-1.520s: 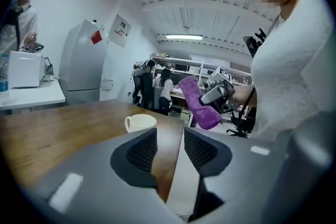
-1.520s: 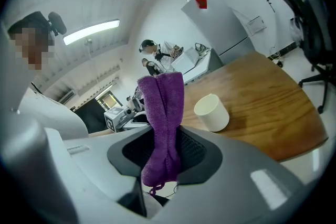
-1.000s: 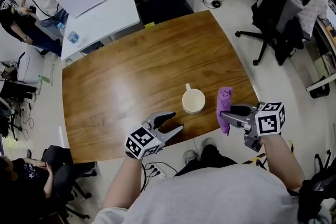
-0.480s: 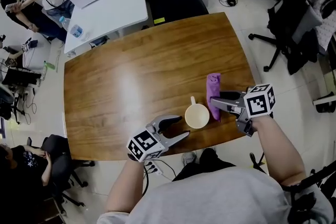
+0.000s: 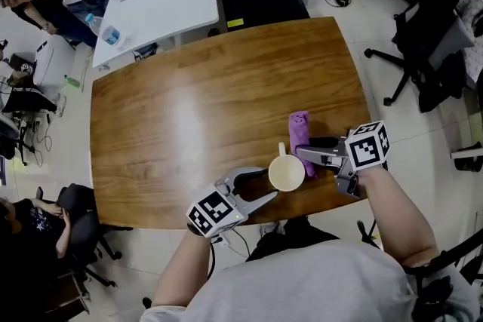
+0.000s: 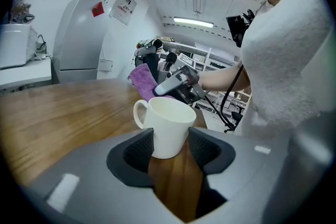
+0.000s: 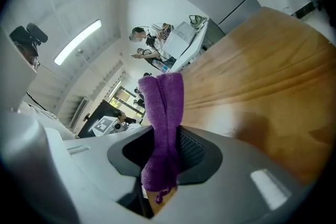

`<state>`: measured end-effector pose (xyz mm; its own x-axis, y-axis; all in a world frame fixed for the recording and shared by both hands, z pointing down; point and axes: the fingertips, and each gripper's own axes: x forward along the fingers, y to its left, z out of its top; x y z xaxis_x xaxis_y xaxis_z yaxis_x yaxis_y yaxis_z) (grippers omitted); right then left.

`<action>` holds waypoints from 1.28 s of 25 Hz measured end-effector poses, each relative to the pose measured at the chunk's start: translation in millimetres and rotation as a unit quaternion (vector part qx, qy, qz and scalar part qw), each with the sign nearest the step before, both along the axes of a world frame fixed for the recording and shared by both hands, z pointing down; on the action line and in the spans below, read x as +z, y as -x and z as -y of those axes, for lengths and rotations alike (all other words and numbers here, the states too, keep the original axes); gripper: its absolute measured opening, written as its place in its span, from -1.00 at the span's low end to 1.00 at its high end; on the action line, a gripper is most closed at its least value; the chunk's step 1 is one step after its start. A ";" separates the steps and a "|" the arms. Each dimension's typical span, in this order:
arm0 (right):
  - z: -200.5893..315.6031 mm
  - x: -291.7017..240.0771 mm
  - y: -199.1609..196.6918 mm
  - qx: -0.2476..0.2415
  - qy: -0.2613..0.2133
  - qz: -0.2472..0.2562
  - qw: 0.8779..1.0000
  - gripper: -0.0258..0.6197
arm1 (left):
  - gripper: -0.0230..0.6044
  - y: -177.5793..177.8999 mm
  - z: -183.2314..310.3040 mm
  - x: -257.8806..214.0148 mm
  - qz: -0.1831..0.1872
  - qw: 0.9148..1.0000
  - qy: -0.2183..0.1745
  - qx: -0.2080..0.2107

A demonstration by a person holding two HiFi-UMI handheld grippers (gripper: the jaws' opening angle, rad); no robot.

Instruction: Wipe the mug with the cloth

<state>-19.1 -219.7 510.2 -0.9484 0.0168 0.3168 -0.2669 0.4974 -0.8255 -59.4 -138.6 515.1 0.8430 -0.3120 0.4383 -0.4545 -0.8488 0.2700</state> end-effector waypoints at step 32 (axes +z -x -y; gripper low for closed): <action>-44.1 -6.3 -50.1 0.095 0.031 -0.035 0.994 -0.53 | -0.70 36.9 28.8 7.5 0.027 0.999 -0.004 -0.021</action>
